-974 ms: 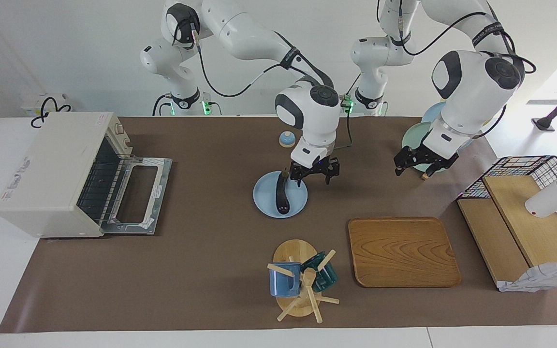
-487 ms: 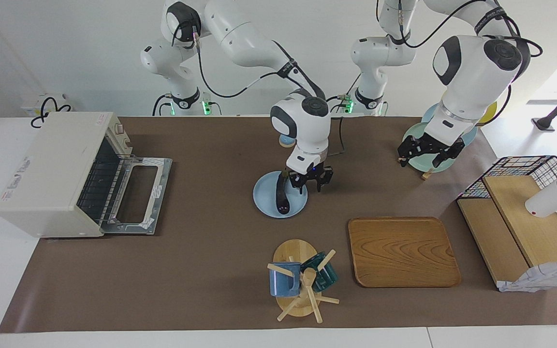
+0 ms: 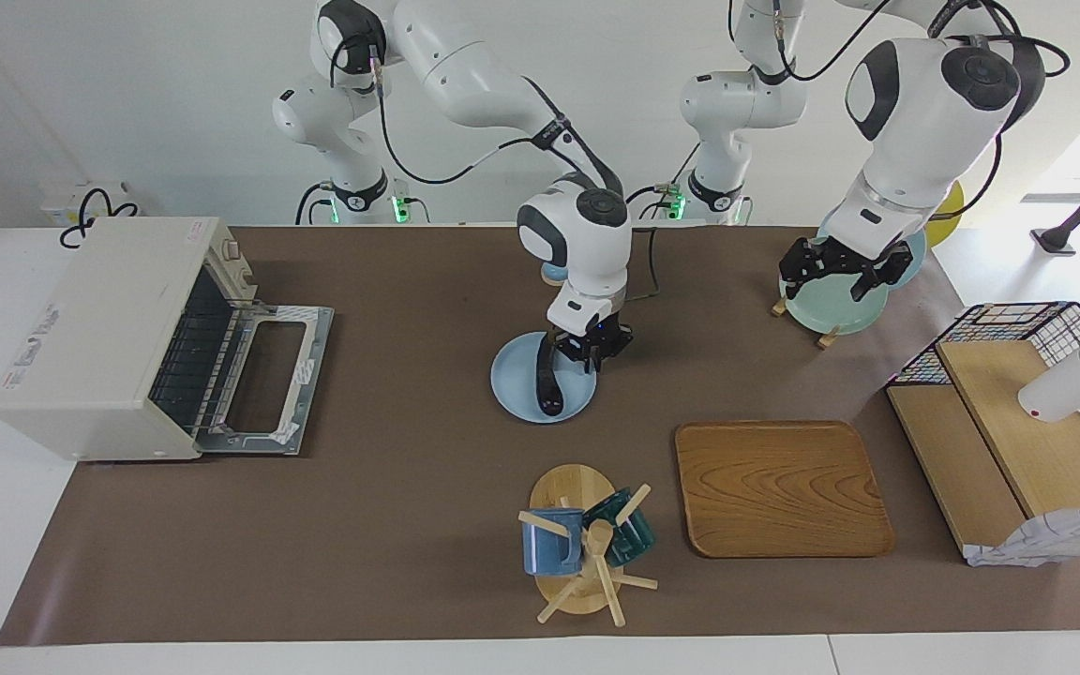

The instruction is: Put eggplant into oven

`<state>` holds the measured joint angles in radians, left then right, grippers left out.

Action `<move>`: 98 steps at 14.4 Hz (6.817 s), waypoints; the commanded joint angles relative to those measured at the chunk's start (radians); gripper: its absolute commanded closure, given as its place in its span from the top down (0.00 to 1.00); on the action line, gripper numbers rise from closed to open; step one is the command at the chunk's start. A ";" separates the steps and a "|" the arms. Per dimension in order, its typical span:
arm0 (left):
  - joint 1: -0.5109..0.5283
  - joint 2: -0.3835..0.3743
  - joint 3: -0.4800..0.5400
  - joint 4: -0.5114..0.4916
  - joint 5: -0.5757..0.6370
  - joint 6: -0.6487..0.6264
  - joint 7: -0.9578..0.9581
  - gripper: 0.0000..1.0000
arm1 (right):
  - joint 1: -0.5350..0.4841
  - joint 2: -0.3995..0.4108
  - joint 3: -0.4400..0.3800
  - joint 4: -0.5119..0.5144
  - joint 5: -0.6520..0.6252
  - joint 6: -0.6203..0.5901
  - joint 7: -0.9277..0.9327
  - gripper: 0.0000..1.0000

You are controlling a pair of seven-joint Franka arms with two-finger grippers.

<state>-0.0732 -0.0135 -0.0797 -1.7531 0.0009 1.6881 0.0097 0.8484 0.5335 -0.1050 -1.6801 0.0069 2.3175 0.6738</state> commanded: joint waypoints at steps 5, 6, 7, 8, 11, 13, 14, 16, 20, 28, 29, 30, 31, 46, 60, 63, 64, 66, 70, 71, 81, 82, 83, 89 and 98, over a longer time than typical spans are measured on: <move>0.009 -0.043 0.000 -0.055 0.011 -0.008 0.035 1.00 | 0.002 -0.032 -0.002 -0.009 -0.063 -0.051 -0.025 0.00; 0.018 -0.034 0.000 -0.042 -0.011 -0.008 0.030 1.00 | -0.006 -0.030 -0.002 0.038 -0.112 -0.122 -0.043 0.00; 0.024 -0.028 0.000 -0.013 -0.037 -0.018 0.023 1.00 | -0.012 -0.029 -0.002 0.089 -0.142 -0.204 -0.059 0.00; 0.027 -0.017 0.000 0.022 -0.047 -0.033 0.016 1.00 | -0.018 -0.020 -0.002 0.149 -0.159 -0.284 -0.086 0.00; 0.045 -0.008 -0.002 0.083 -0.048 -0.094 0.001 1.00 | -0.040 -0.026 -0.013 0.211 -0.189 -0.412 -0.157 0.00; 0.050 -0.013 -0.005 0.074 -0.047 -0.081 -0.033 1.00 | -0.063 -0.044 -0.018 0.200 -0.205 -0.458 -0.186 0.00; 0.052 -0.014 -0.005 0.069 -0.047 -0.082 -0.027 1.00 | -0.084 -0.072 -0.018 0.185 -0.226 -0.492 -0.204 0.00; 0.073 -0.013 -0.018 0.070 -0.047 -0.085 -0.025 1.00 | -0.149 -0.136 -0.016 0.133 -0.235 -0.526 -0.258 0.00; 0.076 -0.010 -0.028 0.072 -0.047 -0.087 -0.027 1.00 | -0.303 -0.283 -0.016 -0.034 -0.237 -0.526 -0.384 0.00; 0.059 -0.008 -0.025 0.070 -0.036 -0.094 -0.034 1.00 | -0.598 -0.411 -0.015 -0.234 -0.271 -0.498 -0.657 0.00; 0.059 -0.008 -0.025 0.070 -0.036 -0.094 -0.034 1.00 | -0.617 -0.415 -0.016 -0.251 -0.271 -0.477 -0.683 0.00; 0.059 -0.008 -0.025 0.069 -0.036 -0.094 -0.034 1.00 | -0.643 -0.428 -0.016 -0.279 -0.271 -0.449 -0.709 0.00; 0.059 -0.008 -0.025 0.069 -0.036 -0.094 -0.034 1.00 | -0.678 -0.447 -0.015 -0.315 -0.271 -0.416 -0.744 0.00; 0.049 -0.013 -0.025 0.069 -0.036 -0.084 -0.036 1.00 | -0.805 -0.481 -0.004 -0.392 -0.200 -0.325 -0.916 0.45; 0.067 -0.013 -0.023 0.069 -0.036 -0.085 -0.033 1.00 | -0.663 -0.403 -0.004 -0.535 -0.157 -0.013 -0.654 0.00; 0.066 -0.013 -0.023 0.069 -0.036 -0.085 -0.033 1.00 | -0.667 -0.397 -0.004 -0.550 -0.157 -0.012 -0.652 0.00; 0.067 -0.013 -0.023 0.069 -0.036 -0.085 -0.033 1.00 | -0.669 -0.400 -0.004 -0.562 -0.157 -0.007 -0.652 0.00; 0.066 -0.013 -0.023 0.069 -0.036 -0.085 -0.033 1.00 | -0.678 -0.406 -0.004 -0.608 -0.157 0.058 -0.654 0.00; 0.067 -0.013 -0.023 0.069 -0.036 -0.085 -0.033 1.00 | -0.674 -0.403 -0.004 -0.592 -0.237 0.048 -0.694 0.00; 0.067 -0.013 -0.023 0.069 -0.036 -0.085 -0.033 1.00 | -0.674 -0.399 -0.004 -0.557 -0.280 -0.001 -0.700 0.00; 0.067 -0.013 -0.023 0.069 -0.036 -0.085 -0.033 1.00 | -0.793 -0.447 -0.016 -0.233 -0.275 -0.437 -1.000 0.00; 0.067 -0.013 -0.023 0.069 -0.036 -0.085 -0.033 1.00 | -0.813 -0.466 -0.016 -0.234 -0.275 -0.443 -1.014 0.00; 0.067 -0.013 -0.023 0.069 -0.036 -0.085 -0.033 1.00 | -0.828 -0.481 -0.016 -0.234 -0.275 -0.463 -1.027 0.00; 0.067 -0.013 -0.023 0.069 -0.036 -0.085 -0.033 1.00 | -0.807 -0.520 -0.002 -0.023 -0.145 -0.697 -0.984 0.37; 0.066 -0.013 -0.023 0.069 -0.036 -0.085 -0.033 1.00 | -0.795 -0.533 -0.004 0.040 -0.050 -0.809 -0.942 1.00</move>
<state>-0.0161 -0.0210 -0.0989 -1.6880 -0.0317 1.6115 -0.0156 0.0592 0.0001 -0.1093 -1.6388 -0.0671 1.5279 -0.2813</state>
